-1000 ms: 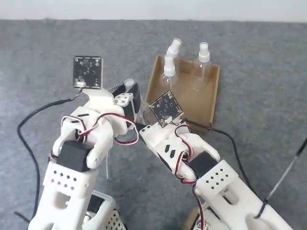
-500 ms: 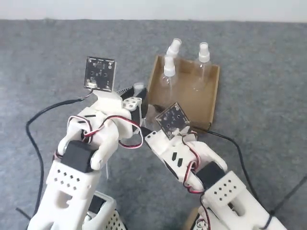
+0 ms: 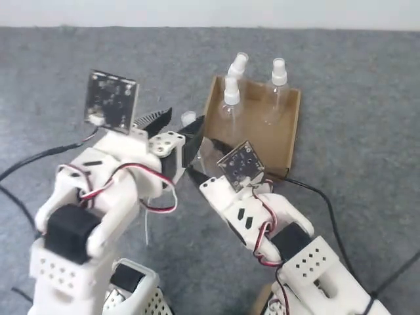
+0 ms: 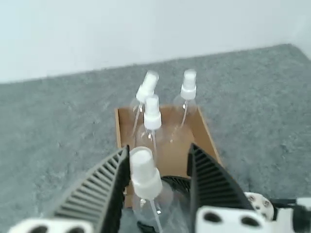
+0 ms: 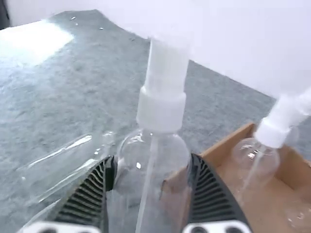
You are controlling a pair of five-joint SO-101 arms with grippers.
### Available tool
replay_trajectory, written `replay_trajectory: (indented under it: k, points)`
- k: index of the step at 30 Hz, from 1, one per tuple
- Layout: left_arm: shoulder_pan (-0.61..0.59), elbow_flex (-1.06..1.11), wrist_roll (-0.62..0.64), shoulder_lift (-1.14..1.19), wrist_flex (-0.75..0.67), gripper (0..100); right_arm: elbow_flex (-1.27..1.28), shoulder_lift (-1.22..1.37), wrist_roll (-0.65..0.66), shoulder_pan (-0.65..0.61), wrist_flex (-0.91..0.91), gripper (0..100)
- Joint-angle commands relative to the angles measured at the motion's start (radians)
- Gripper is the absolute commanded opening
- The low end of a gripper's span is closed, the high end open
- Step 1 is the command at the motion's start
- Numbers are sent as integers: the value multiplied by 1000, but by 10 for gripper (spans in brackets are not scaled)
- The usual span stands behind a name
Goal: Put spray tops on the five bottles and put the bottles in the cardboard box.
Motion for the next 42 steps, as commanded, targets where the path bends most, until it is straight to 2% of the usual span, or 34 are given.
replay_trajectory:
  k: [1,6,11,13,16,19,22,27,35,42]
  points:
    - [-44,-53,-38,-40,26,188,-46,-24,17,67,-15,6]
    - [-121,219,-69,-184,-81,189,-166,-8,-58,162,71,6]
    - [-115,573,-140,-413,-229,189,-348,165,-77,166,131,6]
    - [-112,674,-152,-500,-247,194,-414,257,-77,166,124,6]
    - [-112,769,-153,-603,-249,254,-528,377,-78,163,133,6]
    - [-77,831,-153,-651,-250,307,-629,469,-140,137,165,6]
    - [-26,880,-183,-637,-313,308,-730,530,-163,68,275,6]
    - [-26,895,-195,-537,-391,308,-813,492,-161,16,423,6]
    - [-104,897,-196,-439,-465,308,-810,334,-83,39,584,6]
    - [-104,898,-196,-439,-470,308,-674,199,-23,125,595,6]
